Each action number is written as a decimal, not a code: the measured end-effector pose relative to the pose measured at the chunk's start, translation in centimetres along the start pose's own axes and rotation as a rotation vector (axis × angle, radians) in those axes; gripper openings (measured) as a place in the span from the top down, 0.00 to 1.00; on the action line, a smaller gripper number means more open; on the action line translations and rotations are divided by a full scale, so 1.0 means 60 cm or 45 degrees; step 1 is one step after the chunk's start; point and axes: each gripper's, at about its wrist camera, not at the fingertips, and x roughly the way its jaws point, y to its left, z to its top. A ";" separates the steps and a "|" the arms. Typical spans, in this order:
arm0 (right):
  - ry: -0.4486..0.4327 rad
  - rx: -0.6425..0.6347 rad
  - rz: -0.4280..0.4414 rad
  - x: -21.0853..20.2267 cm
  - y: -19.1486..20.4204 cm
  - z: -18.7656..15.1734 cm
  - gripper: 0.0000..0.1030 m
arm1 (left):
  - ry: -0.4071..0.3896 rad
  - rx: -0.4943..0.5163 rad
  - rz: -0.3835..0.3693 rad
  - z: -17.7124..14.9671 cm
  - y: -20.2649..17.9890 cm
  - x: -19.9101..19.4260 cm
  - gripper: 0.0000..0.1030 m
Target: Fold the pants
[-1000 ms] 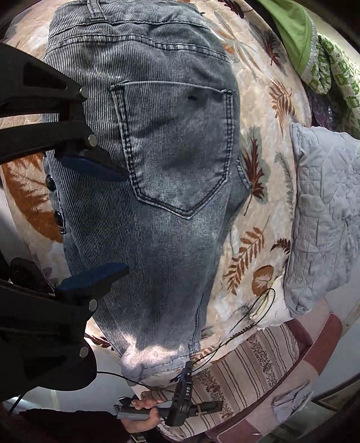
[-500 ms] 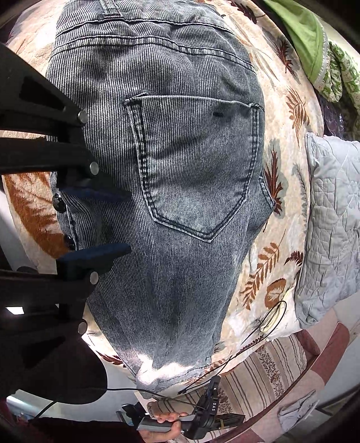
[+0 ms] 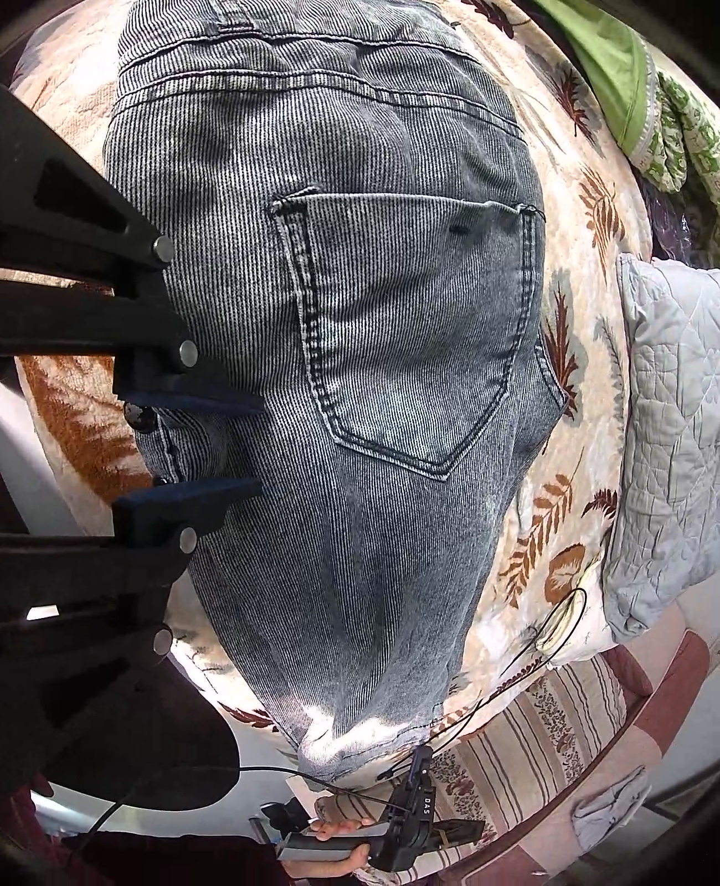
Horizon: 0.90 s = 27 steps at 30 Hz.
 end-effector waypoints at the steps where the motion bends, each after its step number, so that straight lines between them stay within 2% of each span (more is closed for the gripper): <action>1: -0.028 0.028 0.068 -0.008 -0.010 -0.001 0.96 | -0.001 0.001 0.003 0.000 -0.001 0.001 0.78; 3: -0.104 0.053 0.229 -0.033 -0.021 -0.007 0.94 | -0.008 -0.009 0.004 0.001 0.000 0.001 0.78; 5: -0.210 0.015 0.276 -0.059 -0.016 -0.016 0.75 | -0.013 -0.033 0.000 0.002 0.002 0.001 0.78; 7: -0.241 -0.046 0.252 -0.064 -0.007 -0.023 0.05 | -0.024 -0.055 -0.003 0.002 0.002 0.001 0.77; 8: -0.234 -0.052 0.237 -0.060 -0.004 -0.025 0.03 | -0.028 -0.065 -0.004 0.002 0.002 0.001 0.76; 9: -0.208 -0.040 0.234 -0.051 -0.007 -0.025 0.03 | -0.031 -0.072 -0.009 0.001 0.000 0.000 0.71; 11: -0.133 -0.001 0.197 -0.029 -0.016 -0.023 0.03 | -0.040 -0.084 -0.042 0.001 -0.008 0.000 0.55; 13: -0.095 -0.010 0.140 -0.012 -0.019 -0.021 0.04 | -0.046 -0.074 -0.061 -0.001 -0.025 0.002 0.28; 16: -0.030 -0.049 0.089 0.013 -0.011 -0.017 0.12 | -0.037 0.023 0.011 -0.004 -0.063 0.014 0.09; 19: 0.006 -0.103 0.000 0.034 0.005 -0.014 0.25 | -0.016 0.138 0.133 -0.009 -0.093 0.029 0.05; 20: 0.014 -0.118 0.003 0.040 0.008 -0.013 0.30 | -0.011 0.164 0.163 -0.011 -0.099 0.032 0.05; 21: 0.033 -0.128 0.001 0.048 0.011 -0.012 0.43 | -0.007 0.186 0.184 -0.012 -0.102 0.035 0.05; 22: 0.054 -0.141 -0.027 0.056 0.015 -0.012 0.51 | -0.003 0.197 0.193 -0.013 -0.103 0.035 0.04; 23: 0.053 -0.168 -0.054 0.059 0.019 -0.012 0.54 | -0.002 0.196 0.189 -0.012 -0.102 0.034 0.04; 24: 0.048 -0.194 -0.047 0.057 0.025 -0.011 0.66 | -0.005 0.182 0.172 -0.010 -0.099 0.031 0.05; 25: 0.041 -0.206 -0.078 0.054 0.027 -0.010 0.73 | -0.009 0.161 0.146 -0.007 -0.095 0.027 0.05; 27: 0.020 -0.206 -0.100 0.042 0.027 -0.006 0.81 | -0.004 0.112 0.096 0.001 -0.081 0.021 0.05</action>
